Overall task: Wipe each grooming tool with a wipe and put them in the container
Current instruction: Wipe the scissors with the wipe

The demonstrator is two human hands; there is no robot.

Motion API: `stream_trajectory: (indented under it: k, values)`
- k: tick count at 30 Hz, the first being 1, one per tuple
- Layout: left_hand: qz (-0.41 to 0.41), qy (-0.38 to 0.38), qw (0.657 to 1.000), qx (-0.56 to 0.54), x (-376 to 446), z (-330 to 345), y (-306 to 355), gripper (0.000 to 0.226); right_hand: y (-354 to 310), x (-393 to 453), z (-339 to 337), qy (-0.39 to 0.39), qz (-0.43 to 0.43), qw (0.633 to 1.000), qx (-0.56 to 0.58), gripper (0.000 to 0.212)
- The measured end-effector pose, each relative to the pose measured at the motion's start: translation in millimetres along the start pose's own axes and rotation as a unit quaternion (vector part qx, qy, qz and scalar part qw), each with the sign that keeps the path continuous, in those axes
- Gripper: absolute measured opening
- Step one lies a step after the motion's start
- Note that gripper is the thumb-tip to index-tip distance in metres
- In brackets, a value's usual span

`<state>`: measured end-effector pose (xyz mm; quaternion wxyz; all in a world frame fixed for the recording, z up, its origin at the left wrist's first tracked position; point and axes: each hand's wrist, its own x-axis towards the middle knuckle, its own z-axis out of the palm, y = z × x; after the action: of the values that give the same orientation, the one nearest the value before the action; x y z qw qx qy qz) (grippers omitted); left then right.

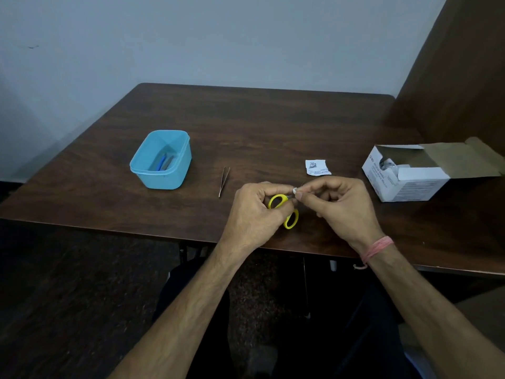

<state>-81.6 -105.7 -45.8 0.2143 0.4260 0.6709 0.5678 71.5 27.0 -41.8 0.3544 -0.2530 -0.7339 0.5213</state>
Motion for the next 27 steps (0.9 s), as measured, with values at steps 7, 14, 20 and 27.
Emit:
stream_trajectory:
  k: [7,14,20,27]
  values:
    - [-0.003,-0.003,1.000,0.012,5,-1,-6,0.018,6,2,1,0.032,-0.010,0.999,-0.037,0.005]
    - [-0.013,-0.004,1.000,0.008,4,0,-4,0.019,-3,-1,1,0.015,0.003,0.998,-0.055,0.007]
    - [-0.014,-0.015,1.000,0.002,3,-1,-5,0.021,-7,-2,3,0.011,-0.008,0.998,-0.067,0.010]
    - [-0.011,-0.036,0.999,0.027,2,-3,-2,0.024,-2,2,0,0.057,-0.009,0.998,-0.039,0.006]
